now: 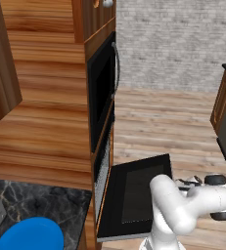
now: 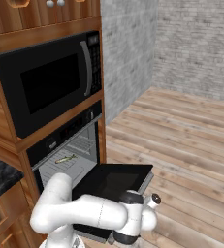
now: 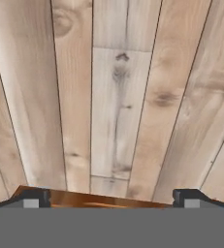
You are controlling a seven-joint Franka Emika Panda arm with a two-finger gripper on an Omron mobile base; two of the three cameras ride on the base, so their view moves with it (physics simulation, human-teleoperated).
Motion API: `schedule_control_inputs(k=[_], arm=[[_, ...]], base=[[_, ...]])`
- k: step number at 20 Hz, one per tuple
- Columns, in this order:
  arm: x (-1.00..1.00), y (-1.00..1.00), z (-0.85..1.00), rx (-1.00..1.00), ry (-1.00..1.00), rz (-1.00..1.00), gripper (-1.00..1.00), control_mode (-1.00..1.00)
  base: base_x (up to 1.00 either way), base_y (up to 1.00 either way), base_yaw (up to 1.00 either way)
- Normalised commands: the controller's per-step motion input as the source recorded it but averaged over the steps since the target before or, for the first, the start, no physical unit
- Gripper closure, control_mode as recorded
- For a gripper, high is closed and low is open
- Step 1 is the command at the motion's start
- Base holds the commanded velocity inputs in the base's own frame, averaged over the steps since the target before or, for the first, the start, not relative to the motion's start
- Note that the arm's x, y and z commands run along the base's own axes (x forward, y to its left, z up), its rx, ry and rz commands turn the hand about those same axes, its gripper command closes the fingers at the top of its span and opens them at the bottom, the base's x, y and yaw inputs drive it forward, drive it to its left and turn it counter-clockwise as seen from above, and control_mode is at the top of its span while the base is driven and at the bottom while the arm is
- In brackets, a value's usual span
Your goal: Place the fish on the rack of the oven, and slide the rack back inside. Close the oven door.
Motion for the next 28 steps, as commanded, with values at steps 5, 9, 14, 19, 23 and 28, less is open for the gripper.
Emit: schedule_control_inputs(k=[5,9,14,19,23,28], arm=[[-0.12,0.16,-0.49,0.54,-0.18,0.09,-1.00,-1.00],[-0.10,0.48,-0.28,0.64,-0.25,0.09,-1.00,-1.00],[0.01,0.90,-0.06,0.57,-0.24,0.15,-1.00,-1.00],[0.20,1.00,0.00,0.45,-0.17,0.24,-1.00,-1.00],[0.36,1.00,0.00,0.37,-0.10,0.25,-1.00,-1.00],[0.39,1.00,-0.01,0.30,-0.09,0.25,-1.00,-1.00]], base=[[0.00,0.00,0.00],[0.00,0.00,0.00],[0.00,0.00,0.00],[0.00,0.00,0.00],[0.00,0.00,0.00],[0.00,0.00,0.00]])
